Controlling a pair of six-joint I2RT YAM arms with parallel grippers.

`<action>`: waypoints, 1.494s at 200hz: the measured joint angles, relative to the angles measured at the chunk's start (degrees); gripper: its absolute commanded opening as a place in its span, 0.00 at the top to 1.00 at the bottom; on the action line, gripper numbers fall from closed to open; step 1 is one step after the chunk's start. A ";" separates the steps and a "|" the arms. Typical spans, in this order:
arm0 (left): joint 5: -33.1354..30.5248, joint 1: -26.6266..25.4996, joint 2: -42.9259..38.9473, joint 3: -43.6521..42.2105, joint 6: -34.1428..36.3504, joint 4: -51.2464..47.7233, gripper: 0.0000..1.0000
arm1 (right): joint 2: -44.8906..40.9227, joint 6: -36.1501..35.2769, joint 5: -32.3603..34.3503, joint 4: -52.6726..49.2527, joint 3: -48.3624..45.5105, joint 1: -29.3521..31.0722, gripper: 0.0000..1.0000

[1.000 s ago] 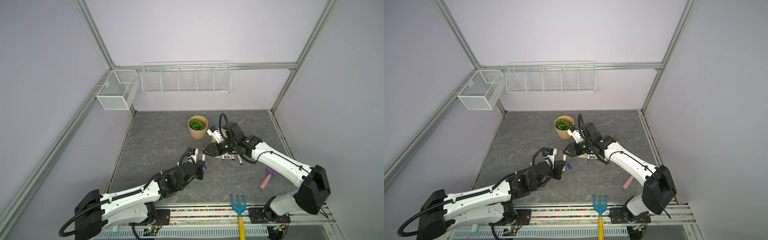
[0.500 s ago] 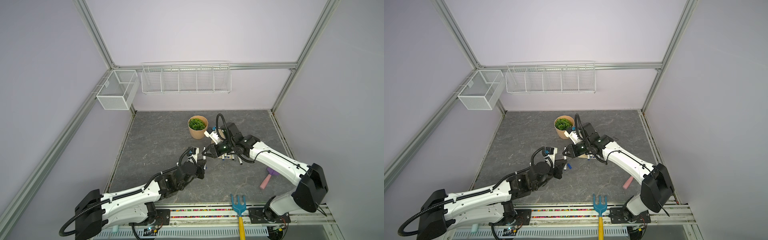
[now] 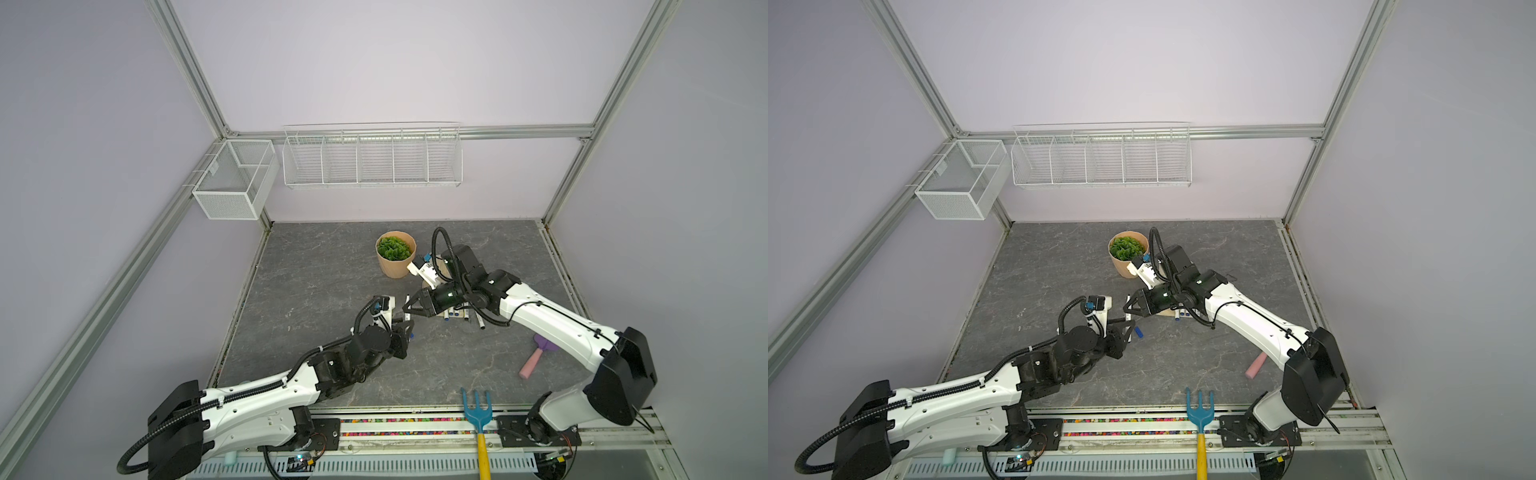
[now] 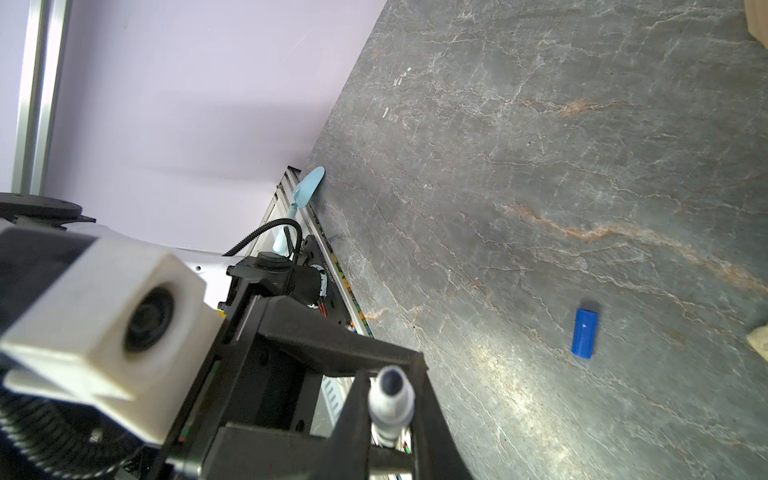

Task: Insert the pens into the pen caps
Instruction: 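Hold the white marker upright with left gripper while right gripper moves toward the blue cap, then lower the right gripper over the loose blue cap and close on it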

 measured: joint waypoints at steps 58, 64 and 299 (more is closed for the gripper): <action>2.08 0.00 2.16 0.04 0.50 2.25 0.78 | -0.22 0.57 -0.26 0.04 0.00 -0.07 0.91; 2.16 0.00 2.25 0.04 0.55 2.34 0.79 | -0.22 0.59 -0.26 0.04 0.00 -0.11 0.91; -16.59 2.45 -13.00 -5.40 -16.98 -17.97 1.00 | 33.40 -2.95 17.75 -18.43 19.54 2.12 0.55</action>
